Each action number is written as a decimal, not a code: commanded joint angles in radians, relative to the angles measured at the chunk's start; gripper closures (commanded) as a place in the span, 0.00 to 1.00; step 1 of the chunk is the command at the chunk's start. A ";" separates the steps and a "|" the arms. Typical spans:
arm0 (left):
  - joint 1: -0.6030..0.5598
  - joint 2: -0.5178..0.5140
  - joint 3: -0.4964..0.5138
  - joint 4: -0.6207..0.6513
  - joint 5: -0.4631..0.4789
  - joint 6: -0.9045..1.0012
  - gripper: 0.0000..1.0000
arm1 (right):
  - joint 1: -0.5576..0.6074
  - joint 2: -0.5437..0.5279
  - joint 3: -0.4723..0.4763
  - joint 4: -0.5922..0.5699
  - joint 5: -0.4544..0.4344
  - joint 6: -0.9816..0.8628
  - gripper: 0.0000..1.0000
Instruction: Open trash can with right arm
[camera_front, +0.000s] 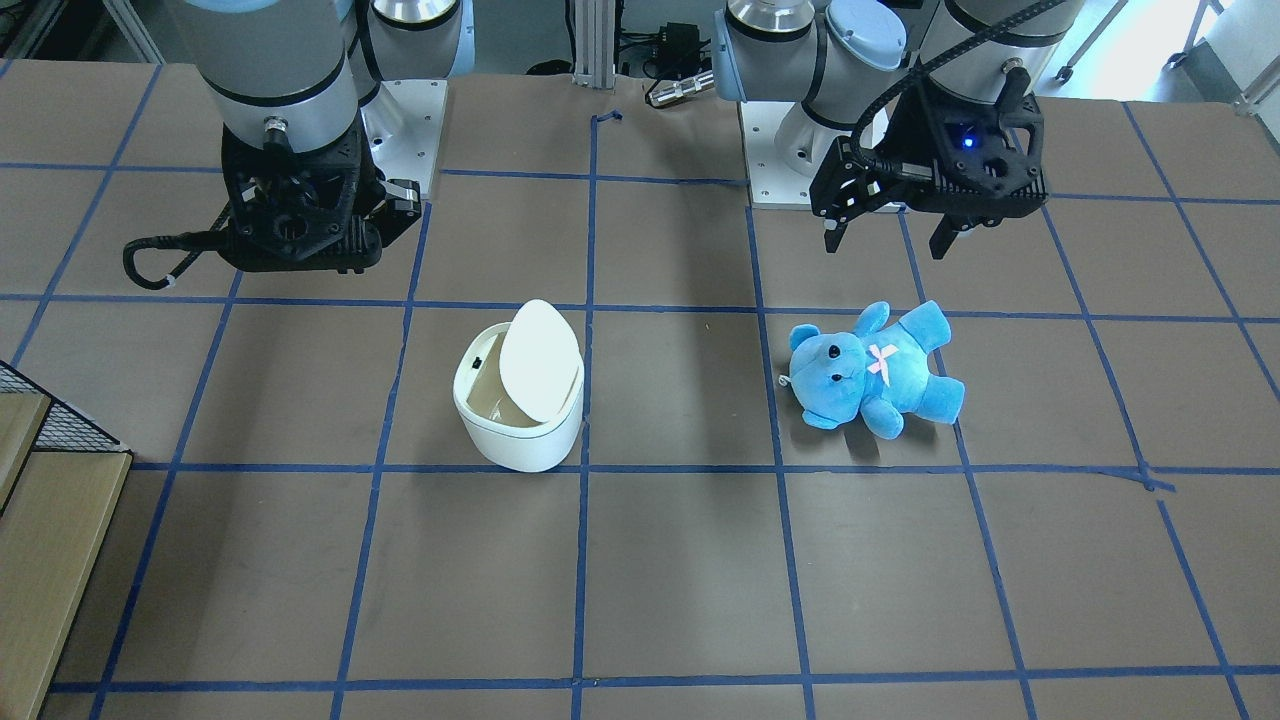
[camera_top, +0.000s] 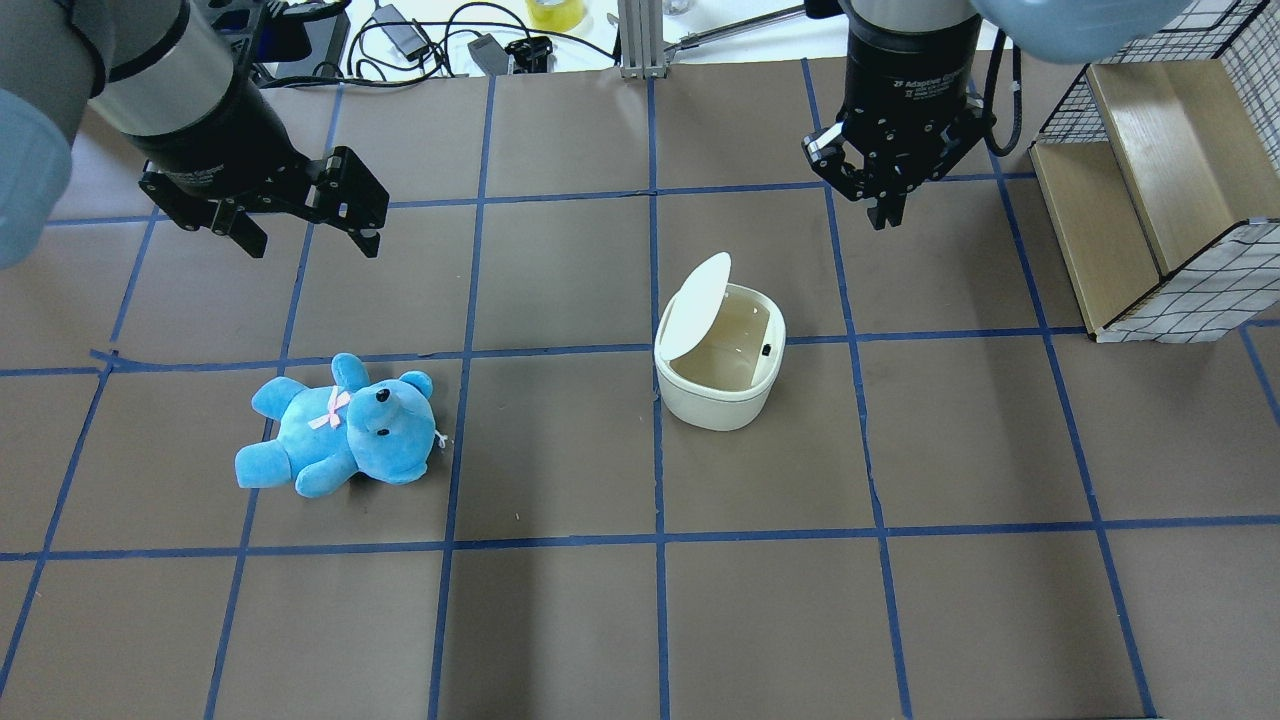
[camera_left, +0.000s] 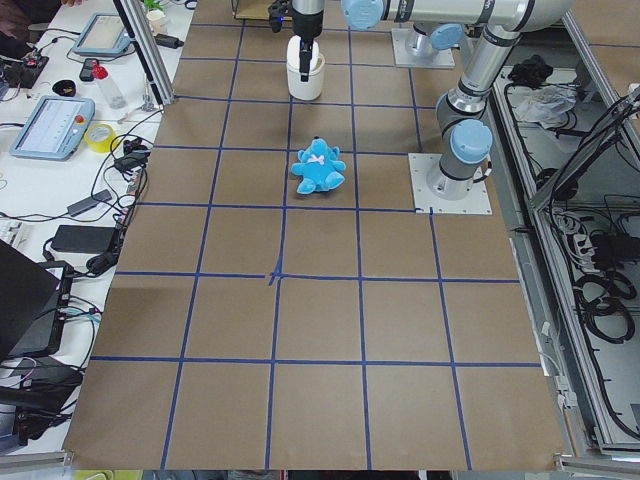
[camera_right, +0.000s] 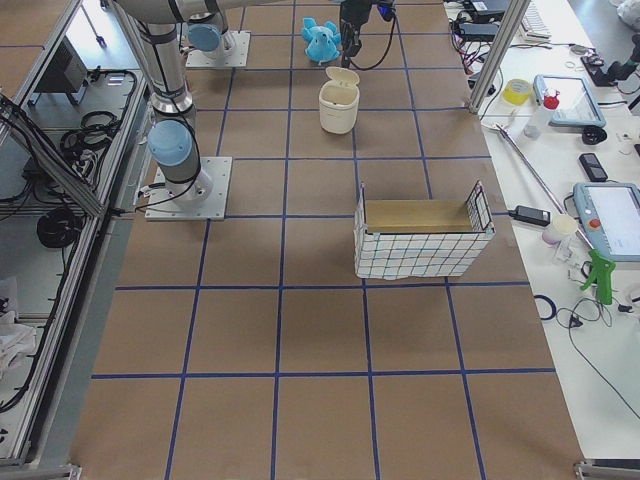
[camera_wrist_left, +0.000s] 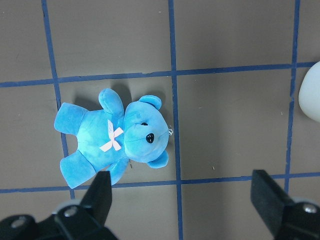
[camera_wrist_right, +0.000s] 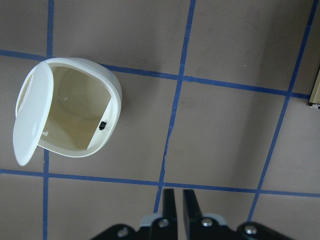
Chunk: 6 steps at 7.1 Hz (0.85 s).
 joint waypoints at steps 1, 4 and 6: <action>0.000 0.000 0.000 0.000 0.000 0.000 0.00 | -0.047 -0.014 -0.001 0.001 0.057 -0.090 0.03; 0.000 0.000 0.000 0.000 0.000 0.000 0.00 | -0.067 -0.019 -0.002 -0.011 0.059 -0.207 0.01; 0.000 0.000 0.000 0.000 0.000 0.000 0.00 | -0.102 -0.034 -0.007 -0.039 0.065 -0.216 0.01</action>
